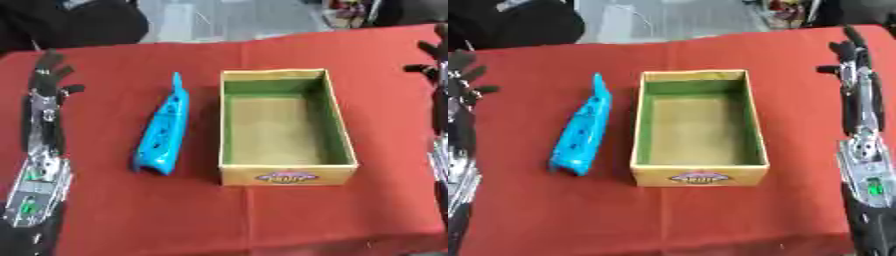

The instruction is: Pick up objects on the table and place them in the box.

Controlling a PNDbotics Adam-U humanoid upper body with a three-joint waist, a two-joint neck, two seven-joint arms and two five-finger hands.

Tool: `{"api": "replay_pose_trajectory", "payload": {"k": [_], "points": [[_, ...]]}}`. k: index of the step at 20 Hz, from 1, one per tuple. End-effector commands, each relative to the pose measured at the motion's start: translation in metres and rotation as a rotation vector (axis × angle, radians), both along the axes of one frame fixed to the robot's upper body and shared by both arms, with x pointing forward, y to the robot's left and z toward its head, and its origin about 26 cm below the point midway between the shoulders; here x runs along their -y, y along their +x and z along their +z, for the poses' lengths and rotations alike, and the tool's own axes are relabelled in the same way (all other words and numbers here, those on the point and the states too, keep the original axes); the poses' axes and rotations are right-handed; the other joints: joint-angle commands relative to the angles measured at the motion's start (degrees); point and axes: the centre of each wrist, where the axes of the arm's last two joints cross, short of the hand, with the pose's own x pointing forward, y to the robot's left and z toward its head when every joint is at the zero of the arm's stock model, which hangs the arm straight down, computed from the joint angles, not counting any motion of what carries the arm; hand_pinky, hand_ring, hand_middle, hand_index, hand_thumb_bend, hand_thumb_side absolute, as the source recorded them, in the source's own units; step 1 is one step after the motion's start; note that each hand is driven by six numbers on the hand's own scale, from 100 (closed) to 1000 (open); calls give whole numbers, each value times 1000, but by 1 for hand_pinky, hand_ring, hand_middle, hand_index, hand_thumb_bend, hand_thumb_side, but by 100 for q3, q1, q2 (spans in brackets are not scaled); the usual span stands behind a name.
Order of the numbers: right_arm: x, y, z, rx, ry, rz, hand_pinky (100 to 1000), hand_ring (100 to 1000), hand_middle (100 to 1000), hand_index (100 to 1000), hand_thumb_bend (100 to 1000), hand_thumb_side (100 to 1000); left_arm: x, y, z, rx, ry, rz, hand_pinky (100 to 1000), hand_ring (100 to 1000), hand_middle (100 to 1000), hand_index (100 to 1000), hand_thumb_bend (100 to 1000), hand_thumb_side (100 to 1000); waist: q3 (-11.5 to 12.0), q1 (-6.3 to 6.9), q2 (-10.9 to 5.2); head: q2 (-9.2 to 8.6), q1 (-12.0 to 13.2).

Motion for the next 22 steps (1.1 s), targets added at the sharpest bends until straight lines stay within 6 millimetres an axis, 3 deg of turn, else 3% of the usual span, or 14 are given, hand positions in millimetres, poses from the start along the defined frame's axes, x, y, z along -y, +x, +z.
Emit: {"api": "replay_pose_trajectory", "payload": {"k": [1, 7, 22], "points": [[6, -1, 19, 59, -7, -11, 662, 901, 1000, 1000, 410, 1000, -4, 2, 16, 46, 23, 10, 670, 846, 883, 965, 950, 1000, 2, 8, -4, 13, 113], [6, -4, 28, 89, -8, -7, 662, 901, 1000, 1000, 410, 1000, -2, 3, 20, 60, 21, 7, 669, 846, 881, 964, 953, 1000, 13, 47, 115, 14, 190], [7, -8, 30, 89, -13, -2, 663, 901, 1000, 1000, 411, 1000, -3, 3, 19, 20, 61, 20, 667, 824, 854, 954, 998, 973, -14, 78, 90, 14, 233]]}}
